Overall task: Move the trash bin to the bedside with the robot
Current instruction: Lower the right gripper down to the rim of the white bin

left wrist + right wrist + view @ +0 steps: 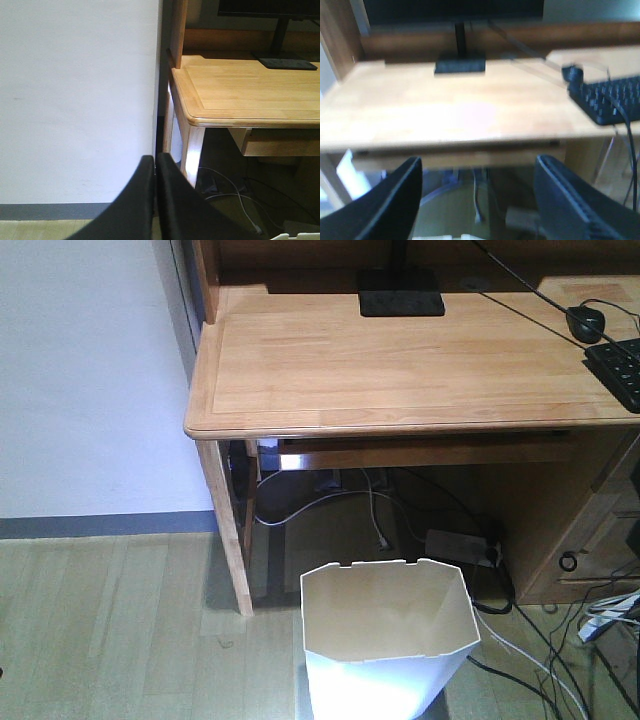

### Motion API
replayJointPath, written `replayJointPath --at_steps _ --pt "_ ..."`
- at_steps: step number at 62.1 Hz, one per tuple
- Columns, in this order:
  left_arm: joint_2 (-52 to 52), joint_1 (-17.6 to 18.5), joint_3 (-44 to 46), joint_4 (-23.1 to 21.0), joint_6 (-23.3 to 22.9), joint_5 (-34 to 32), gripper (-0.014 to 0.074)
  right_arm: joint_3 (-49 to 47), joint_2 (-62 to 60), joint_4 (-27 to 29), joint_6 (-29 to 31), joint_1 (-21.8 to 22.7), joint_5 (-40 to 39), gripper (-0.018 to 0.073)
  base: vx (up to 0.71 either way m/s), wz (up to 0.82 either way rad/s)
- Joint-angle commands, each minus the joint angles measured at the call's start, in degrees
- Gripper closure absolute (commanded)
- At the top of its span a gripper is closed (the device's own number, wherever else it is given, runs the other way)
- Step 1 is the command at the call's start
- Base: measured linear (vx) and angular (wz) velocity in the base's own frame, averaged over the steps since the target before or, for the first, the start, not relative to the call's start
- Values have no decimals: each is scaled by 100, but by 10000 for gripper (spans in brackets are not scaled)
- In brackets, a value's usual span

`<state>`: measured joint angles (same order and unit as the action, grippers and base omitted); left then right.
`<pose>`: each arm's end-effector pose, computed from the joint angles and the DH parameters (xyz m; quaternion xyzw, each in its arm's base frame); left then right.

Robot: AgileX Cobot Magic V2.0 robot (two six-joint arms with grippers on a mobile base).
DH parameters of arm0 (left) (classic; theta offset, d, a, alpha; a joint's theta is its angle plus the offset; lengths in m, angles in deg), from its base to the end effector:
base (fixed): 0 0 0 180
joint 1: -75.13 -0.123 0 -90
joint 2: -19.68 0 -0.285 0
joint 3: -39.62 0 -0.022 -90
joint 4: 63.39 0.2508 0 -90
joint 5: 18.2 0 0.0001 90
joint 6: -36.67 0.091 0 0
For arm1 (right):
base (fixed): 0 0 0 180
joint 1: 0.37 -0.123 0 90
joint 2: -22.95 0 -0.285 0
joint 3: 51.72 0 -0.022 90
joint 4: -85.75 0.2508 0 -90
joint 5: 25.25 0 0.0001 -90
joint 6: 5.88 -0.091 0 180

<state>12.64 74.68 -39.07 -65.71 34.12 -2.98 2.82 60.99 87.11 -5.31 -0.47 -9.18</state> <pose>0.0549 -0.0005 0.1812 -0.0319 0.7706 -0.0282 0.6359 0.1133 0.0008 0.2801 0.0026 0.8123 0.0069 0.5832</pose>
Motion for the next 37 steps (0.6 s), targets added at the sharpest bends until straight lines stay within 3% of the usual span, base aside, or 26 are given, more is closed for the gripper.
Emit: replayJointPath --at_steps 1,21,37 --pt "78 -4 -67 -24 -35 -395 602 -474 556 30 63 -3 -83 83 0 0" --pt "78 -4 -67 -24 -35 -395 602 -1502 2576 392 150 -3 666 83 0 0" --pt "78 -4 -67 -24 -35 -395 602 -2331 4163 1049 1269 -3 1217 83 0 0"
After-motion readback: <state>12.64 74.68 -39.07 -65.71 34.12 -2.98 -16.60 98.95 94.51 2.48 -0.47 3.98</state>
